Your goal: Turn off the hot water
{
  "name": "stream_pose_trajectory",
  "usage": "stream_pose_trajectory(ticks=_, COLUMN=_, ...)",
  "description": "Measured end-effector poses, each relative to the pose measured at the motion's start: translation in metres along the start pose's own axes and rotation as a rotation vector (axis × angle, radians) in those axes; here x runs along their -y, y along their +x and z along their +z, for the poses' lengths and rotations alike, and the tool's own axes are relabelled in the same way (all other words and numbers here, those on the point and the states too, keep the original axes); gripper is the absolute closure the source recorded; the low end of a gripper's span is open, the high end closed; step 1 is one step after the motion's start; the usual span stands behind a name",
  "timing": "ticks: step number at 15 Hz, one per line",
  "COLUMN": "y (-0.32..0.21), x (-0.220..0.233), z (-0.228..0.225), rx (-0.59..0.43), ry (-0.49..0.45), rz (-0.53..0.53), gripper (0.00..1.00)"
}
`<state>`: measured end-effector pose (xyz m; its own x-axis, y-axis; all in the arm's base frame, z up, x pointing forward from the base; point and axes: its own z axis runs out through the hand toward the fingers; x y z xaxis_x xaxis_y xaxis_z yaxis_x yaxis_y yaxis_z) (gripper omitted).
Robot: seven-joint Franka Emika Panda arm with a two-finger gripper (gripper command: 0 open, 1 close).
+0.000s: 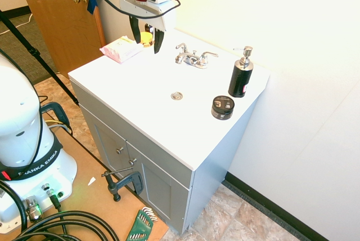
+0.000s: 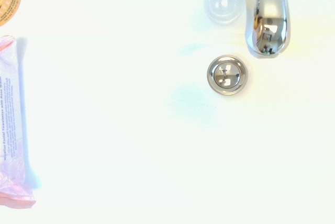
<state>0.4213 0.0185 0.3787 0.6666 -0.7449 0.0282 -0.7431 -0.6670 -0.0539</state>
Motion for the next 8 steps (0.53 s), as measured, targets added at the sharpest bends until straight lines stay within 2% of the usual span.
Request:
stream_pose_trajectory(ticks=3, y=0.002, x=0.0, z=0.003, rx=-0.02, ry=-0.019, rz=-0.02, gripper=0.0)
stream_pose_trajectory(ticks=8, y=0.028, x=0.011, z=0.013, rx=-0.225, ry=-0.046, rz=0.071, gripper=0.0)
